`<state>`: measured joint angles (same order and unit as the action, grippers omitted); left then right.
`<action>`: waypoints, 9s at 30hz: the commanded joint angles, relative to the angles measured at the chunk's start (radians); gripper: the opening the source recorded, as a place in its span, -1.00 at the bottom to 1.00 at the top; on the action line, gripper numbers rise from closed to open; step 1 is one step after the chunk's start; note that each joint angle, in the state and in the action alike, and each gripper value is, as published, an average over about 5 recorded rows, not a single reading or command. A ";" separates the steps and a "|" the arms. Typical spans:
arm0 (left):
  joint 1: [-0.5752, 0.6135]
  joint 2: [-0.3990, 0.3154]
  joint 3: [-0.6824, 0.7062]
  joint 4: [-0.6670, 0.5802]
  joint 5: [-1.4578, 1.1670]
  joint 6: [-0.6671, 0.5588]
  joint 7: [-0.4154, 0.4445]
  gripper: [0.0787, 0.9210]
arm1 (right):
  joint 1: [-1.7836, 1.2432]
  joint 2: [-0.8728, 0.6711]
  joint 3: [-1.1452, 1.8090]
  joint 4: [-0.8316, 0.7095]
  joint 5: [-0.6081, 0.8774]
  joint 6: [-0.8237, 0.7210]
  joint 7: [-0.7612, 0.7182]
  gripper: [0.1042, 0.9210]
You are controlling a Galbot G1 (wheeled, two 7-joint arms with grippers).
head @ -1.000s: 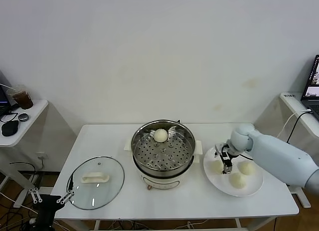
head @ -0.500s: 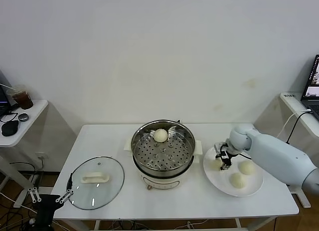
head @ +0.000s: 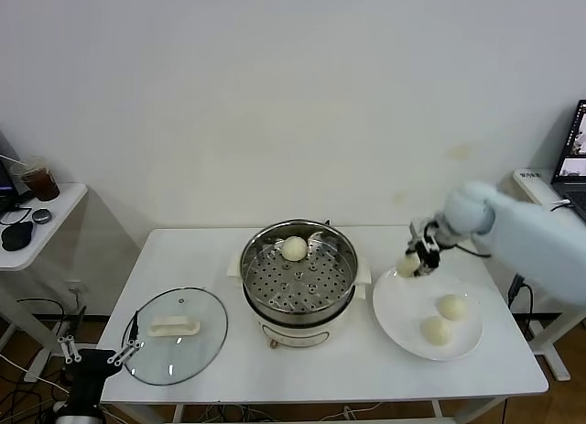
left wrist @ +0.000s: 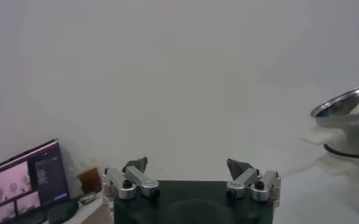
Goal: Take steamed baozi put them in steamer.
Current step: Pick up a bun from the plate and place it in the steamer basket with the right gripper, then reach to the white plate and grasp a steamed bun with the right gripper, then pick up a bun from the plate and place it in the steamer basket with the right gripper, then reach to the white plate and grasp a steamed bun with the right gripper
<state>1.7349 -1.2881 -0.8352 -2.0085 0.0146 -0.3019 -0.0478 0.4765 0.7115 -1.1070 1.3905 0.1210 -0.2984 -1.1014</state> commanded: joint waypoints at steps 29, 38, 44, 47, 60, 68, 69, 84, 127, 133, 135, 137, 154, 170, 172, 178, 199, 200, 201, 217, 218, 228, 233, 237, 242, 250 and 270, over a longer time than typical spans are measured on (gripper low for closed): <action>-0.059 0.014 -0.007 0.052 -0.009 0.002 0.005 0.77 | 0.024 0.718 -0.231 -0.200 0.483 -0.427 0.309 0.00; -0.059 0.012 -0.018 0.056 -0.013 -0.001 0.005 0.77 | -0.036 0.744 -0.213 -0.275 0.443 -0.427 0.314 0.01; -0.058 0.012 -0.021 0.057 -0.013 -0.004 0.005 0.77 | -0.055 0.743 -0.201 -0.294 0.427 -0.426 0.317 0.03; -0.060 0.011 -0.021 0.058 -0.012 -0.004 0.005 0.77 | -0.060 0.748 -0.192 -0.308 0.425 -0.421 0.320 0.03; -0.064 0.015 -0.021 0.060 -0.013 -0.002 0.008 0.77 | 0.036 0.670 -0.179 -0.206 0.440 -0.421 0.229 0.56; -0.071 0.021 -0.017 0.065 -0.013 -0.001 0.009 0.77 | 0.223 0.441 -0.225 0.010 0.370 -0.333 0.004 0.76; -0.072 0.022 -0.017 0.065 -0.014 0.000 0.009 0.77 | 0.244 0.399 -0.234 0.037 0.351 -0.312 -0.022 0.76; -0.072 0.010 0.007 0.075 0.006 -0.002 0.010 0.77 | 0.133 -0.220 -0.220 0.232 -0.063 -0.003 -0.188 0.76; -0.029 -0.008 -0.036 0.080 0.014 -0.008 0.008 0.77 | -0.686 -0.129 0.374 -0.022 -0.329 0.054 0.055 0.56; -0.030 -0.011 -0.034 0.079 0.015 -0.008 0.008 0.77 | -0.670 -0.139 0.374 -0.016 -0.331 0.039 0.040 0.15; -0.031 -0.011 -0.034 0.078 0.014 -0.008 0.008 0.77 | -0.657 -0.142 0.373 -0.014 -0.326 0.040 0.037 0.01; -0.031 -0.011 -0.034 0.077 0.014 -0.007 0.008 0.77 | -0.636 -0.147 0.366 -0.008 -0.312 0.040 0.032 -0.09; -0.038 0.003 -0.031 0.064 0.008 -0.005 0.010 0.77 | 0.111 -0.086 0.107 0.046 0.049 0.181 -0.152 -0.15; -0.038 0.000 -0.037 0.059 0.000 -0.007 0.009 0.77 | 0.213 0.317 -0.151 0.123 0.103 0.396 -0.038 -0.13; -0.039 -0.001 -0.041 0.058 -0.001 -0.007 0.009 0.77 | 0.181 0.365 -0.170 0.102 0.067 0.436 -0.026 -0.13; -0.039 -0.005 -0.055 0.056 -0.008 -0.005 0.010 0.77 | 0.099 0.468 -0.200 0.012 -0.088 0.569 -0.002 -0.13; -0.048 -0.007 -0.067 0.075 -0.016 -0.008 0.009 0.77 | -0.017 0.544 -0.209 -0.076 -0.311 0.786 0.052 -0.06; -0.048 -0.007 -0.067 0.075 -0.016 -0.008 0.009 0.77 | -0.018 0.542 -0.209 -0.077 -0.316 0.792 0.053 -0.05; -0.048 -0.008 -0.067 0.075 -0.016 -0.008 0.009 0.77 | -0.019 0.542 -0.209 -0.078 -0.320 0.797 0.053 -0.05; -0.049 -0.015 -0.065 0.077 -0.015 -0.009 0.009 0.77 | -0.003 0.535 -0.211 -0.070 -0.288 0.816 0.054 0.37; -0.049 -0.015 -0.064 0.077 -0.015 -0.009 0.009 0.77 | 0.000 0.532 -0.210 -0.066 -0.282 0.814 0.054 0.44; -0.054 -0.005 -0.066 0.076 -0.021 -0.008 0.009 0.77 | 0.111 0.355 -0.141 0.008 -0.146 0.683 -0.038 0.76; -0.060 0.001 -0.062 0.075 -0.020 -0.007 0.010 0.77 | 0.147 0.171 -0.116 0.074 -0.004 0.404 -0.084 0.76; -0.065 0.004 -0.050 0.074 -0.017 -0.006 0.011 0.77 | 0.131 0.023 -0.072 0.113 0.039 0.159 -0.116 0.76; -0.073 0.007 -0.034 0.074 -0.011 -0.005 0.012 0.77 | 0.045 -0.162 0.021 0.122 -0.115 -0.001 -0.122 0.76; -0.080 0.005 -0.013 0.070 0.009 0.001 0.013 0.77 | -0.281 -0.307 0.246 0.061 -0.217 0.012 -0.075 0.76; -0.062 0.002 -0.022 0.068 0.021 0.004 0.015 0.77 | -0.710 -0.163 0.612 -0.207 -0.417 0.155 -0.004 0.76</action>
<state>1.6726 -1.2853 -0.8559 -1.9402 0.0340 -0.2979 -0.0335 -0.0794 0.5169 -0.6239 1.2740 -0.2310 -0.1541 -1.1222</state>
